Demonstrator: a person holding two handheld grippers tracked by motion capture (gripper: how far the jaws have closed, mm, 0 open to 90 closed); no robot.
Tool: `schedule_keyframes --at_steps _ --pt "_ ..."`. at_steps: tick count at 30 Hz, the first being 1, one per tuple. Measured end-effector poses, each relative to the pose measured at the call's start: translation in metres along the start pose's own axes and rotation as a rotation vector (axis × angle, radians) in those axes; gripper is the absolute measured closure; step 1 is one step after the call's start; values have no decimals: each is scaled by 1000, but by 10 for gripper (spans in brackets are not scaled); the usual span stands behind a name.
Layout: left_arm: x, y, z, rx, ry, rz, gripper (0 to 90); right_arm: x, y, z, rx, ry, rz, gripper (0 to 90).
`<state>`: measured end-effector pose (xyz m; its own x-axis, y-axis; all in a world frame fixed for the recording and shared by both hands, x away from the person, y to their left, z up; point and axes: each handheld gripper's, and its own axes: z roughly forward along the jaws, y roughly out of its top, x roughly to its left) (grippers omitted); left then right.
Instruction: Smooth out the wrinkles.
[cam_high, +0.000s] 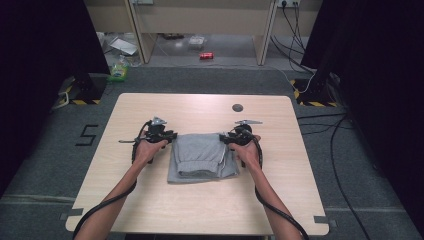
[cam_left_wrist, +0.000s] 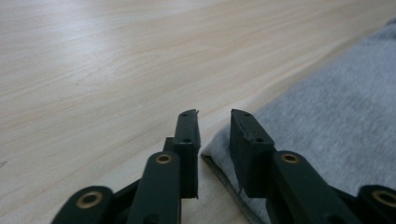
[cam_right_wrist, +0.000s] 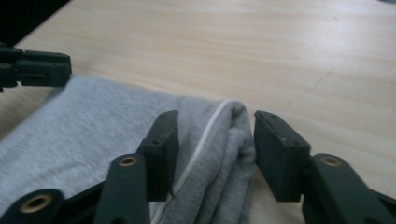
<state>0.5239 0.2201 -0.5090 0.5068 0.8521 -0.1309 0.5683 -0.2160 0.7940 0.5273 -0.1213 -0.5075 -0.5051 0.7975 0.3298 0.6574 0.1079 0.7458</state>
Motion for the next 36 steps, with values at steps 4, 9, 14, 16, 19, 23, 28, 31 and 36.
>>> schedule_keyframes --at_steps 4,9,14,16,19,23,28,31,36 --pt "1 2 -6 -18 8 -20 620 -1 6 -5 -37 -17 15 475" --pt "-6 -1 -10 -21 -2 -15 557 -7 7 -3 -19 -87 17 477" --pt "-14 -8 -9 1 -10 13 535 -10 3 1 -1 -110 35 455" --pt "-16 -12 -8 17 -10 23 527 -9 2 3 9 -133 13 446" --pt "-19 -15 -11 22 -18 37 516 -6 5 -2 -1 -124 1 439" --pt "-22 -17 -23 19 -30 54 489 -3 9 -20 -38 -92 1 418" --pt "-24 -21 -43 2 -56 31 414 1 4 -45 -31 -61 -40 394" --pt "-24 -25 -53 -8 -65 22 376 6 -4 -57 -20 -38 -73 386" --pt "-30 -34 -68 -13 -90 15 315 13 -19 -71 6 -6 -115 369"
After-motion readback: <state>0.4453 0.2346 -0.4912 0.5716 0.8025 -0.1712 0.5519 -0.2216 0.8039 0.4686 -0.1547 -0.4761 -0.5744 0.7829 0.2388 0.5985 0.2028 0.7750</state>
